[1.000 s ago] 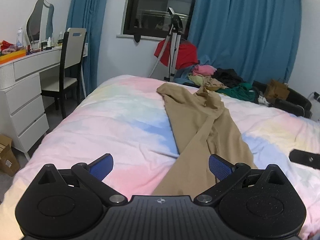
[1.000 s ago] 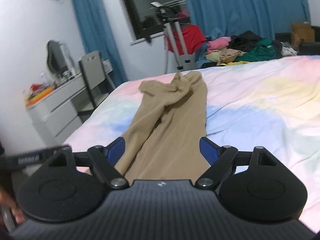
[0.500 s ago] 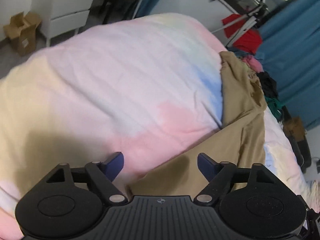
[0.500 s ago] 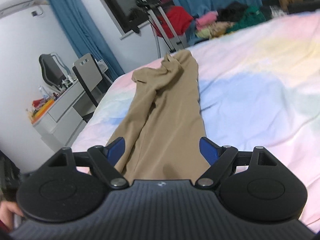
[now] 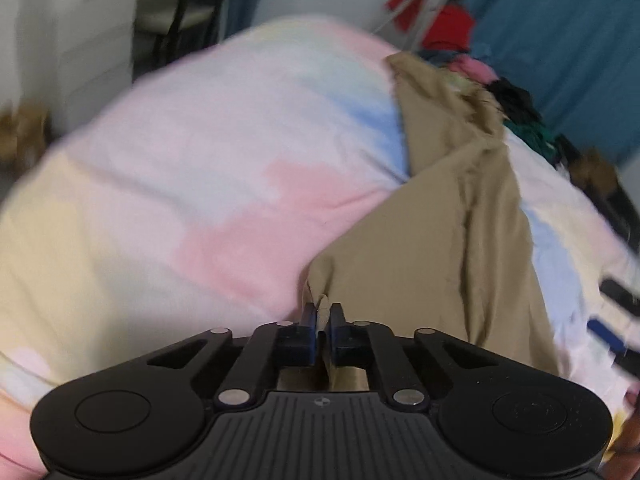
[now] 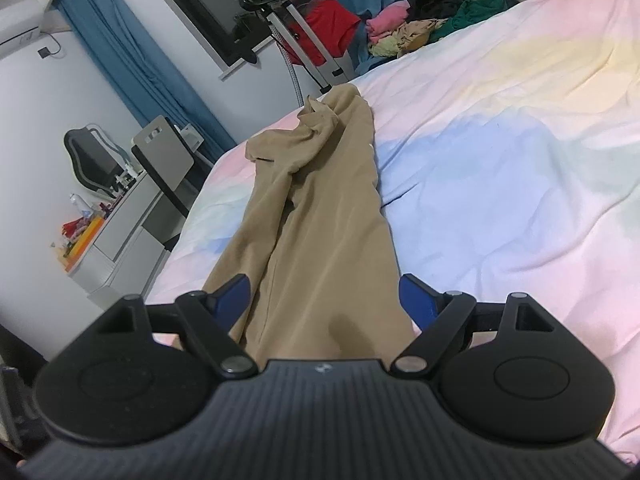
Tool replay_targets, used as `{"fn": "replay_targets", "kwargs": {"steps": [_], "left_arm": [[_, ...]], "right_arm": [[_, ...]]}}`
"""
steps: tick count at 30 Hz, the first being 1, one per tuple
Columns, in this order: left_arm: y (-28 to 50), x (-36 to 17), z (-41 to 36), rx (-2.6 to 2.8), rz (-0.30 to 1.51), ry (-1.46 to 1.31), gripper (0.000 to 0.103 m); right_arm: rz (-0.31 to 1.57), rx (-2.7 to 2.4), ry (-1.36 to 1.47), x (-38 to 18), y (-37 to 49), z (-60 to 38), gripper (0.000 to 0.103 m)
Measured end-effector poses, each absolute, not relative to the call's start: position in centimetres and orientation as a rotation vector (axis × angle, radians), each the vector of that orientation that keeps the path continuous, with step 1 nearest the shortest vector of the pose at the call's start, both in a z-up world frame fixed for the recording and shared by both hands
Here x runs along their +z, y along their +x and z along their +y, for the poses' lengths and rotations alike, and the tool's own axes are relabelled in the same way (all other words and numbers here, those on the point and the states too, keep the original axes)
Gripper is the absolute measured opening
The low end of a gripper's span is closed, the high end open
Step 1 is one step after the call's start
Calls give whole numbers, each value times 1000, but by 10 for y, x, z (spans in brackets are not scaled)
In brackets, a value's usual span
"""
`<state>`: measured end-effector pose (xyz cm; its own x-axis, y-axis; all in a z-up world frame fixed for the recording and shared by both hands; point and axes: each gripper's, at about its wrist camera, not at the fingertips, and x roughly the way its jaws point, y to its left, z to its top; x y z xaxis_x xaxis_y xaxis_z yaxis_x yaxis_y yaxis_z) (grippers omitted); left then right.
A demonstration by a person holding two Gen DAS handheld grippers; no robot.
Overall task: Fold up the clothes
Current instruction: 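Grasp the hem end of the shirt strip with the left tool, then lift the hem end with the left tool while the right tool grasps it too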
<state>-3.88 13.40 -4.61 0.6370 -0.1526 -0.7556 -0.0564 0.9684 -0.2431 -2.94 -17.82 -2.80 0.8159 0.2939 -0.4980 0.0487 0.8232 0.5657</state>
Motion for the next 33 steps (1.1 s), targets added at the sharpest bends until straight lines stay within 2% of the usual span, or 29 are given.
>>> {"fn": "replay_targets", "kwargs": {"steps": [5,9,12,15,18,21,22,23,25,27,33], "left_arm": [[-96,-8,79,-148,596,106,6],[-137,3,34,-310,493,334,5],[-148,-7,7,-432,507,459,5],[-141,-26,-8,-562,631,490,5],[-127,-40,-12,-652,764,465,11],[-114,-41,3,-729,861,347,35],[-109,-39,14,-755,874,272,53],[-105,-36,24,-775,883,198,63],[-96,-32,45,-780,888,43,75],[-84,-30,67,-741,896,-107,78],[-37,-52,118,-485,1006,-437,78]], "right_arm": [[610,130,623,-27,-31,-185,83],[605,125,634,-26,-31,-190,83],[603,122,643,-25,-32,-194,83],[613,126,647,-25,-32,-198,83],[651,148,651,-28,-32,-201,83],[707,190,681,-35,-35,-204,83],[729,205,705,-39,-36,-206,83],[750,219,730,-43,-37,-208,83],[786,224,781,-51,-39,-212,83],[818,216,822,-58,-40,-215,84],[862,198,866,-72,-39,-216,81]]}}
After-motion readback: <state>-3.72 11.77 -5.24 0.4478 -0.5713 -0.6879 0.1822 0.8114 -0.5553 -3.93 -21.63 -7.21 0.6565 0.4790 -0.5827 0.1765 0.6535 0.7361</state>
